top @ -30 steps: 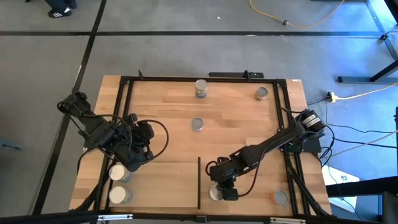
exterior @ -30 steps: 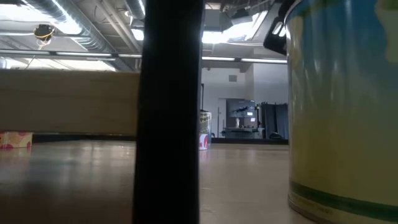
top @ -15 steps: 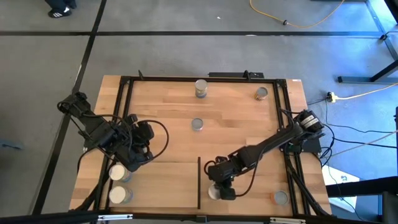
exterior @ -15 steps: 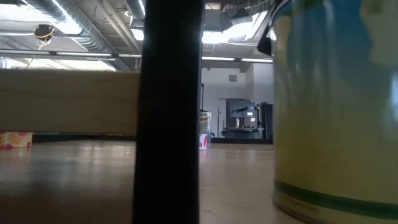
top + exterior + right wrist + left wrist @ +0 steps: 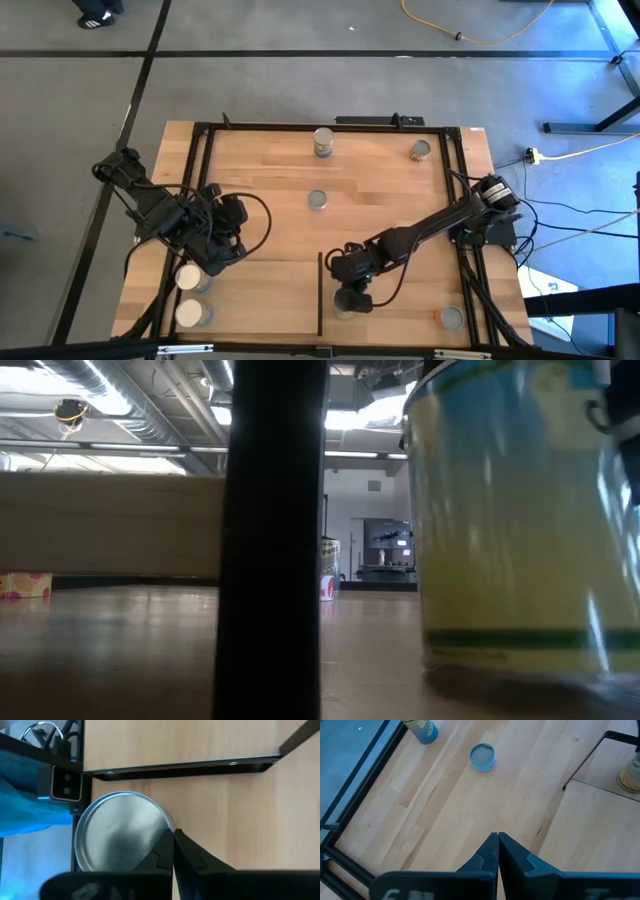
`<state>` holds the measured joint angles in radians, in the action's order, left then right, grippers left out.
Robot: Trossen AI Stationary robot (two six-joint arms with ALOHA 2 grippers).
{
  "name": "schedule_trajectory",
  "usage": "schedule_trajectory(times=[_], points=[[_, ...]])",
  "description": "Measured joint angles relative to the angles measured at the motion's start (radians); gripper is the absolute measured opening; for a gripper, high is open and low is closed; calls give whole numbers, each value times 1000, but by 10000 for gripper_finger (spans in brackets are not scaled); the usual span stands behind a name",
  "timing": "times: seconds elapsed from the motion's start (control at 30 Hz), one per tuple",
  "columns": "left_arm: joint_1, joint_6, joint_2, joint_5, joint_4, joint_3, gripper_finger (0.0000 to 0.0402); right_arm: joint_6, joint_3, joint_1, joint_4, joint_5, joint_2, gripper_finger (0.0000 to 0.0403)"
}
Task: Pick and place cans onto a shelf
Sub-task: Put the canned carrots on the shelf
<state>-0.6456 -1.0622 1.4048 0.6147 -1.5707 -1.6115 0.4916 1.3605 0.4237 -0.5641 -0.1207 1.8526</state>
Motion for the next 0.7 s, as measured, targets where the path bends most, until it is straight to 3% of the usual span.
schedule_trajectory(times=[0.7], points=[[0, 1, 0, 4, 0, 0, 0, -82, -2, -128, -190, 52, -105, 0]])
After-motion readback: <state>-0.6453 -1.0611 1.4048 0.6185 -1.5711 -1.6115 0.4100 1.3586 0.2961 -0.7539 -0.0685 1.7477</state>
